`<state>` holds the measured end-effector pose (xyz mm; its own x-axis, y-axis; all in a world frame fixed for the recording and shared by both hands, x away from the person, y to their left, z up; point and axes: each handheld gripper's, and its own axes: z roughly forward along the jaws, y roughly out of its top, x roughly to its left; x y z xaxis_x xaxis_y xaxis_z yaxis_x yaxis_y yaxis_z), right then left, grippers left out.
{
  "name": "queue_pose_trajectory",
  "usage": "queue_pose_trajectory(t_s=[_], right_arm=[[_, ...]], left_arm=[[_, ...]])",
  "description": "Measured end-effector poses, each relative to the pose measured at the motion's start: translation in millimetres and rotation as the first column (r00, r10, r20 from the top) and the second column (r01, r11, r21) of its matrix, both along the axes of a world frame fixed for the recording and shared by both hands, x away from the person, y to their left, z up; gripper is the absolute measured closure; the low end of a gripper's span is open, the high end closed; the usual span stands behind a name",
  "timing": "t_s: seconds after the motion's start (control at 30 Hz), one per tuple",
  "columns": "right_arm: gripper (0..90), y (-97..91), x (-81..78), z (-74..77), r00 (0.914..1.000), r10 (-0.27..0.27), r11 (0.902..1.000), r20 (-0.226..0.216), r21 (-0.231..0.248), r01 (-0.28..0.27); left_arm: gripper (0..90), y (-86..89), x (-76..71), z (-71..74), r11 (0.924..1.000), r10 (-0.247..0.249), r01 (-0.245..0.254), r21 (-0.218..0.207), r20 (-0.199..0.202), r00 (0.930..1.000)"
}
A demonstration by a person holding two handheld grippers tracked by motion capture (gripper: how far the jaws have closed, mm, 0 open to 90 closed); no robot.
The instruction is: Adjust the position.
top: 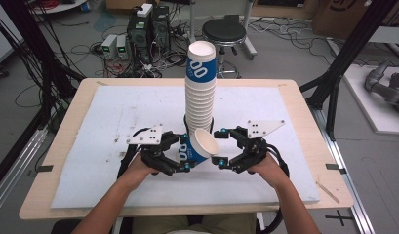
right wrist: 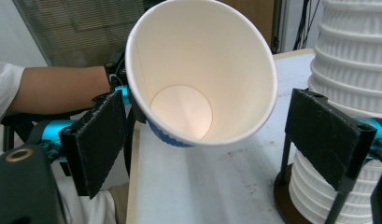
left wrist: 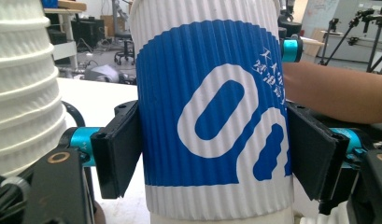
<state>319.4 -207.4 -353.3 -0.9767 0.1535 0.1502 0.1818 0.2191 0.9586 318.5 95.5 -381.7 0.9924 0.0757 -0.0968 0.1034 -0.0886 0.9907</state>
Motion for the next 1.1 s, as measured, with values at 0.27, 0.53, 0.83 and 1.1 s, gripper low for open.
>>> queue_pose_trajectory(t_s=[0.27, 0.53, 0.83, 1.1], right_arm=[[13.4, 7.9, -0.5, -6.1, 0.9992, 0.034, 0.9991, -0.018, -0.023, -0.035], [15.8, 12.2, -1.0, -8.8, 0.9992, 0.031, 0.9992, -0.025, -0.026, -0.031], [19.6, 12.0, 0.5, -8.8, 0.9985, 0.036, 0.999, -0.04, -0.025, -0.038], [19.8, 13.9, 0.7, -5.2, 0.999, 0.041, 0.9945, -0.018, -0.096, -0.042]], left_arm=[[25.6, -6.2, -1.7, -3.1, 0.9996, -0.02, 0.019, 0.021, 0.008, 0.9998], [25.6, -7.9, -2.5, -5.1, 0.9991, -0.023, 0.023, 0.035, 0.011, 0.9997], [26.5, -6.3, -0.8, -5.5, 0.9984, -0.027, 0.027, 0.05, 0.0, 0.9996], [13.9, -7.2, -0.7, -5.8, 0.99, 0.03, -0.022, 0.14, -0.06, 0.9977]])
